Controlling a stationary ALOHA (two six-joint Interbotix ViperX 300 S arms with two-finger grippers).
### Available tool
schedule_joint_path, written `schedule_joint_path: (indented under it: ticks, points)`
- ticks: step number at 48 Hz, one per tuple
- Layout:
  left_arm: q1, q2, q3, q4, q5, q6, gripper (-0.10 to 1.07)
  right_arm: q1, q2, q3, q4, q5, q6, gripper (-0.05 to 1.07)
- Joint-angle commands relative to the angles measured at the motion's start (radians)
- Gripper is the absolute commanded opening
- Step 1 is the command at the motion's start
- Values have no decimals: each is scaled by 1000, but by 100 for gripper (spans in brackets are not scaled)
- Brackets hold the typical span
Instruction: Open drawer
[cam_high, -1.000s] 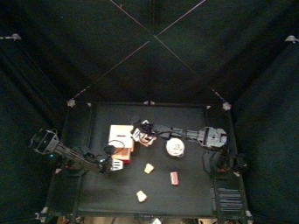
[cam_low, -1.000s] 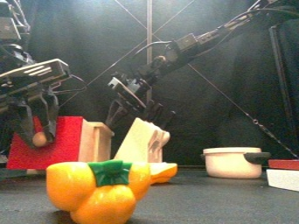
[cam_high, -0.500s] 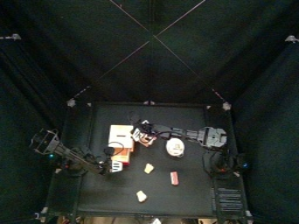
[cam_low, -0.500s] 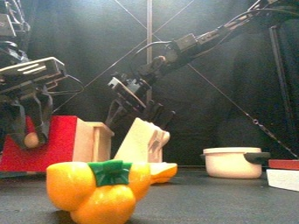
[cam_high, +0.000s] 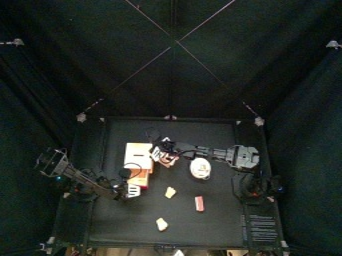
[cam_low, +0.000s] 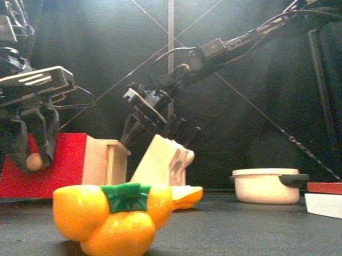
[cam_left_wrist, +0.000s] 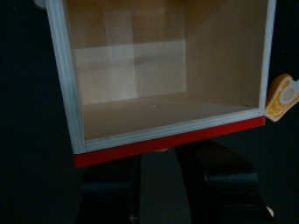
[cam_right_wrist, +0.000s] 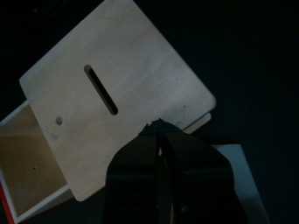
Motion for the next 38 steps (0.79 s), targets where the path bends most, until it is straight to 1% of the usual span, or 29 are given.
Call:
schedule_joint_path:
  ticks: [1,5,10,29,38]
  points:
    - [-5,-3,-25,9,-8,2,66,-3,-18,-25,2,-3,-3,35]
    - [-5,-3,-21,15,-14,2,75,-2,-17,-25,0,-3,-3,35]
    - [-5,-3,-17,35,-21,12,82,0,-15,-26,2,-3,-3,35]
    - [-37,-15,-8,15,-17,12,83,0,-17,-34,2,-3,-2,35]
    - [-63,-37,-5,2,17,9,83,0,-15,-48,2,5,-3,35]
